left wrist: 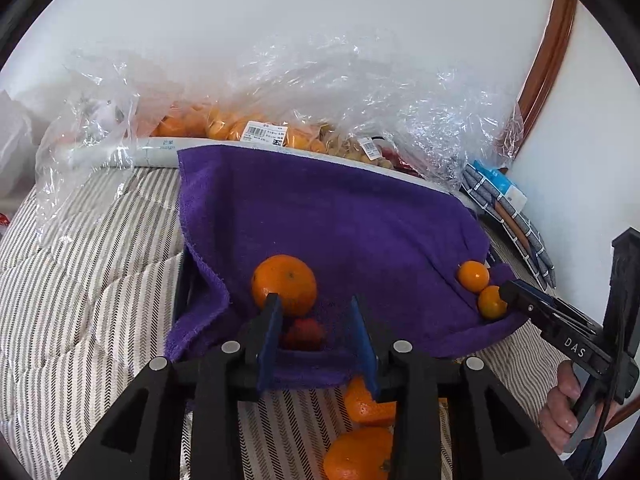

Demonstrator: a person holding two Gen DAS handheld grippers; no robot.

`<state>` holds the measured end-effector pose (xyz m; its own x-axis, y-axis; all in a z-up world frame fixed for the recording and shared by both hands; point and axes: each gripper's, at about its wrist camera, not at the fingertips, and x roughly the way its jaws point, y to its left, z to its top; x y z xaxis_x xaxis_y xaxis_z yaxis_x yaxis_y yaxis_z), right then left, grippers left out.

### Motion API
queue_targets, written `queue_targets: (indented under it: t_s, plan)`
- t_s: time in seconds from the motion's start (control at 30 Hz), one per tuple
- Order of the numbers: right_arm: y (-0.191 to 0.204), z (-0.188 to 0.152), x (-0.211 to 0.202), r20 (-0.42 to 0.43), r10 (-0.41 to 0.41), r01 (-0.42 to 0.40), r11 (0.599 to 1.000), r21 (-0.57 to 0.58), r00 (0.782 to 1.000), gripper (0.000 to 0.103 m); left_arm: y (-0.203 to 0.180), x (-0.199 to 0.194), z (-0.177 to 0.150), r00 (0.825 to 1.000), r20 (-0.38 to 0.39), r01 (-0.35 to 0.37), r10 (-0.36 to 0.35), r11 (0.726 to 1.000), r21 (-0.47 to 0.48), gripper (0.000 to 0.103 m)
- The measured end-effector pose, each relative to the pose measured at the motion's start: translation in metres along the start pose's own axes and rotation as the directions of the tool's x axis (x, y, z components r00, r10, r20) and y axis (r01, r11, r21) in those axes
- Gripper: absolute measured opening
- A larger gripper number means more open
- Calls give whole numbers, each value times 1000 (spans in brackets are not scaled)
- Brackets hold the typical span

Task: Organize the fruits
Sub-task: 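Open the right gripper onto the towel while the left gripper releases the red fruit there, then grasp another orange with the right gripper while the left gripper grasps a stemmed large orange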

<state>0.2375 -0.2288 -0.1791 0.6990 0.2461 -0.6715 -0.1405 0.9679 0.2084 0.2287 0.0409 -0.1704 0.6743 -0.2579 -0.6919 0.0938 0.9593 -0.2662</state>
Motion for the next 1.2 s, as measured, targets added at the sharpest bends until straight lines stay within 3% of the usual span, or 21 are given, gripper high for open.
queue_targets:
  t_s: [0.17, 0.33, 0.47, 0.6, 0.9, 1.07, 1.2]
  plan:
    - [10, -1, -12, 43, -61, 62, 997, -43, 997, 44, 5, -7, 2, 1000, 23, 2, -2, 1000, -24, 37]
    - [18, -16, -31, -4, -58, 58, 998, -3, 998, 44, 10, -9, 3, 999, 35, 3, -1, 999, -53, 39]
    - [33, -45, -36, -101, 19, -17, 1000, 14, 995, 43, 10, -11, 2, 999, 44, -10, 12, 999, -50, 39]
    - [49, -64, -48, -89, 40, -41, 999, -6, 995, 43, 11, -21, -4, 997, 69, -27, 30, 999, -40, 39]
    - [61, -72, -36, -147, 97, -93, 995, 30, 984, 37, 15, -49, -33, 996, 76, -50, 50, 999, -4, 40]
    - [62, -73, -32, -165, 83, -80, 996, 24, 983, 32, 20, -50, -38, 998, 49, -42, 42, 999, -8, 40]
    - [52, -71, -44, -111, -1, -1, 1000, -16, 994, 32, 14, -47, -44, 999, 23, -25, 24, 999, 27, 40]
